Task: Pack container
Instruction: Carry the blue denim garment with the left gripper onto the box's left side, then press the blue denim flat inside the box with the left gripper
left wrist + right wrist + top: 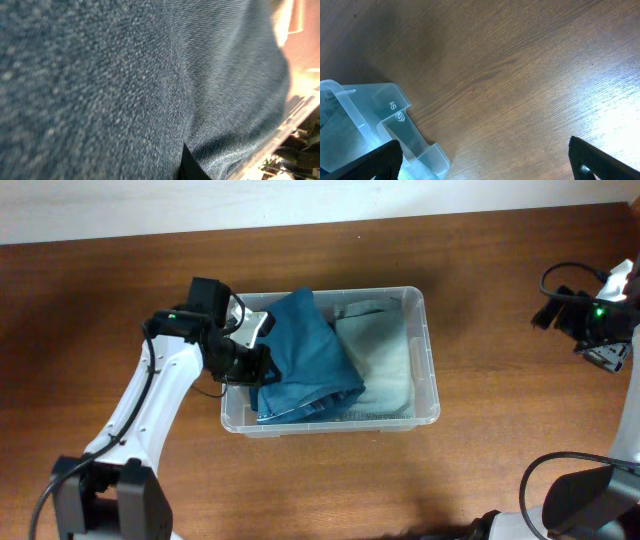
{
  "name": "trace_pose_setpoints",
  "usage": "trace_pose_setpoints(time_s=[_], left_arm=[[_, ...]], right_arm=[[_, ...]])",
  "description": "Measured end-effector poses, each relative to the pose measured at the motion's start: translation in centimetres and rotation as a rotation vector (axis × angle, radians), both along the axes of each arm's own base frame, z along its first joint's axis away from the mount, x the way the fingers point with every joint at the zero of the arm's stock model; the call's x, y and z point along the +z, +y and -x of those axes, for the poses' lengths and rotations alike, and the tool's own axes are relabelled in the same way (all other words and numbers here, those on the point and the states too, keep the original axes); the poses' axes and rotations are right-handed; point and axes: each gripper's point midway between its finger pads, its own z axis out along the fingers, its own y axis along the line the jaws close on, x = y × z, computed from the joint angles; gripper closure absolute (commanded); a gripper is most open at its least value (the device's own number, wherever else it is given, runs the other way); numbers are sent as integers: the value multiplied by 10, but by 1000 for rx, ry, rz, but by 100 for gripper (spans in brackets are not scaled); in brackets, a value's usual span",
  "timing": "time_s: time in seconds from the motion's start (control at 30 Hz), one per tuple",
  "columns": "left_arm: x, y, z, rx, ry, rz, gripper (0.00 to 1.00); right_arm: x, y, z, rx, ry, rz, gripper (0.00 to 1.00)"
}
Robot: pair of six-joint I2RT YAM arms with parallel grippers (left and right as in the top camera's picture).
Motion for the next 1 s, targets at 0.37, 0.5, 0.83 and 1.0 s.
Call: trace_pose_setpoints(time_s=[0.37,0.5,0.83,1.0], left_arm=[[-9,47,-16,33,-63,-187,40],[10,51,-33,47,-125,-202,51],[131,-1,-93,-2,-551,-82,99],[70,-40,-91,-94,-411,-113,99]], right_arm=[[0,0,-1,-1,-3,2,2],[0,0,-1,0,-4,2,2],[0,5,-4,21,-5,4,1],[1,8,-6,36,-7,7,2]])
